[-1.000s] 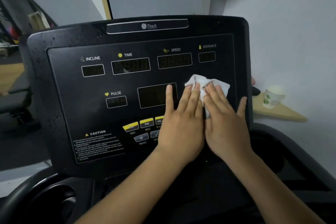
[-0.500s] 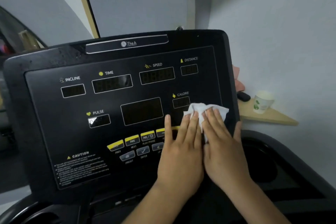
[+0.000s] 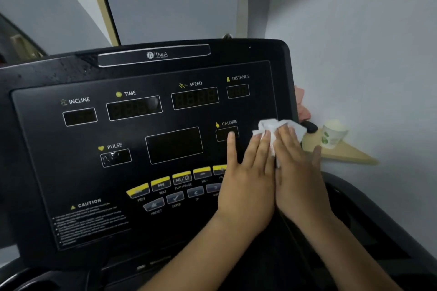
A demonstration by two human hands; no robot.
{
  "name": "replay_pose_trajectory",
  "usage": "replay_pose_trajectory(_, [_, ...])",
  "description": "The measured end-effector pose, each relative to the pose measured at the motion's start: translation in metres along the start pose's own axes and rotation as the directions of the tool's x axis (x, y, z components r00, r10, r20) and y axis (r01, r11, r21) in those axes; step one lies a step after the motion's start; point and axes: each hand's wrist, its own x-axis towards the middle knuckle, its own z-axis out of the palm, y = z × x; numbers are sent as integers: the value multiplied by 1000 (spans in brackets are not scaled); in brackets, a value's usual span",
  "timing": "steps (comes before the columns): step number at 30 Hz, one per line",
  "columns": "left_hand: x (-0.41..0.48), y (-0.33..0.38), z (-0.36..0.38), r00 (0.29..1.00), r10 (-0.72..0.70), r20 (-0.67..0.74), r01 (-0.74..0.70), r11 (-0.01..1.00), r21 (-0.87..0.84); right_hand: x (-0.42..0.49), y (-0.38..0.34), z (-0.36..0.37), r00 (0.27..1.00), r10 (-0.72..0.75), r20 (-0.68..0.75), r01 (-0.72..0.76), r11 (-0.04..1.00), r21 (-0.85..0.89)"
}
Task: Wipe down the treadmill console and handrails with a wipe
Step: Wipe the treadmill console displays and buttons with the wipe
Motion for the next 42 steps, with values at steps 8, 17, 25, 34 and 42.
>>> replay_pose_trajectory(8, [-11,13,11,999,45,14,-45,999,-16,-23,7,11,998,51,-47,-44,990,135])
replay_pose_trajectory(17, [3,22,7,999,41,-10,-42,997,-59,-13,24,5,999,36,-18,-30,966,255])
replay_pose_trajectory(25, [6,10,0,998,63,10,-64,997,48,1,17,-9,999,-29,14,29,998,48])
replay_pose_trajectory(34, [-24,0,1,997,56,51,-56,998,3,-21,-5,4,994,-9,109,13,999,-33])
replay_pose_trajectory(42, [-53,-9,4,984,14,176,-7,999,-43,-41,-29,9,992,6,127,-7,1000,6])
